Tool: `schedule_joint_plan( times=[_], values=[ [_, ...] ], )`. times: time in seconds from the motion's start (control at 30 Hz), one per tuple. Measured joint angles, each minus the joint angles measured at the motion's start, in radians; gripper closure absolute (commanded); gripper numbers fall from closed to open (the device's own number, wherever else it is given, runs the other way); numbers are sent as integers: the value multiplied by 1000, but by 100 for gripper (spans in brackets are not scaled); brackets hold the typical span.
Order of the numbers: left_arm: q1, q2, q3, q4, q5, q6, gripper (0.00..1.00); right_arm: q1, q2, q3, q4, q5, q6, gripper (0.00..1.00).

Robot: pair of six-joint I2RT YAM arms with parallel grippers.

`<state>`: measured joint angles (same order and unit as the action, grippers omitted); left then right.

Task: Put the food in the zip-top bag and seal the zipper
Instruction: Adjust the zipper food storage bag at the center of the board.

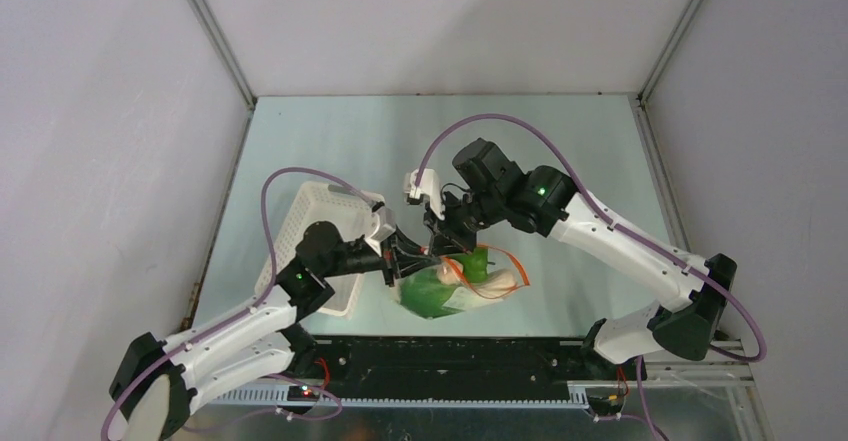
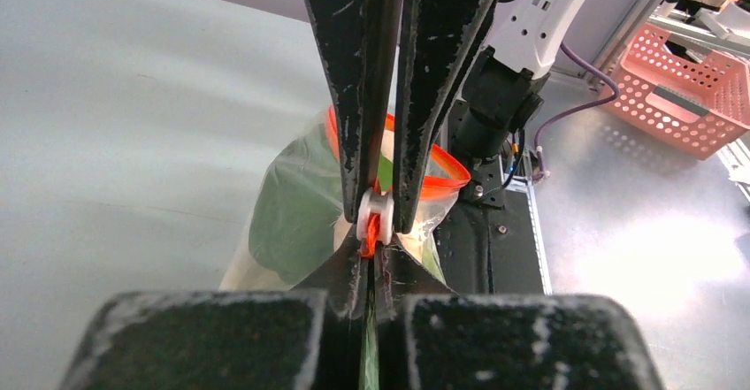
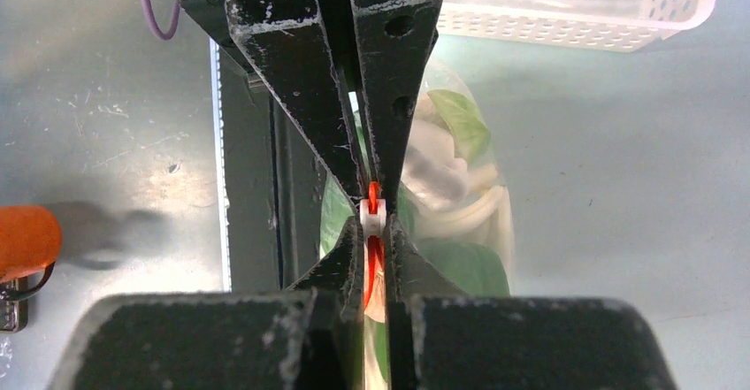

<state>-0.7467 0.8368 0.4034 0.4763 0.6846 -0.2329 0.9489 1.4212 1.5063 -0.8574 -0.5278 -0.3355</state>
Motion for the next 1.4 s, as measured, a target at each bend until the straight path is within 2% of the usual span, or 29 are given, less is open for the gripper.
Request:
schedule_joint_plan(
  times=[0.57,0.9,1.2,1.4],
  values=[
    [-4,-46,-51,56,-167,-152,100,8,0,8,-2,130,3,100],
    [-4,-49,-55,61,-197,-160,100,7,-1,8,-22,165,2,100],
    [-9,-67,-63,63,-242,-169,100,-9,-2,9,-32,165,69,100],
    [-10,-67,-63,68,-256,-179,100,-19,-7,9,-47,169,69,83]
  ],
)
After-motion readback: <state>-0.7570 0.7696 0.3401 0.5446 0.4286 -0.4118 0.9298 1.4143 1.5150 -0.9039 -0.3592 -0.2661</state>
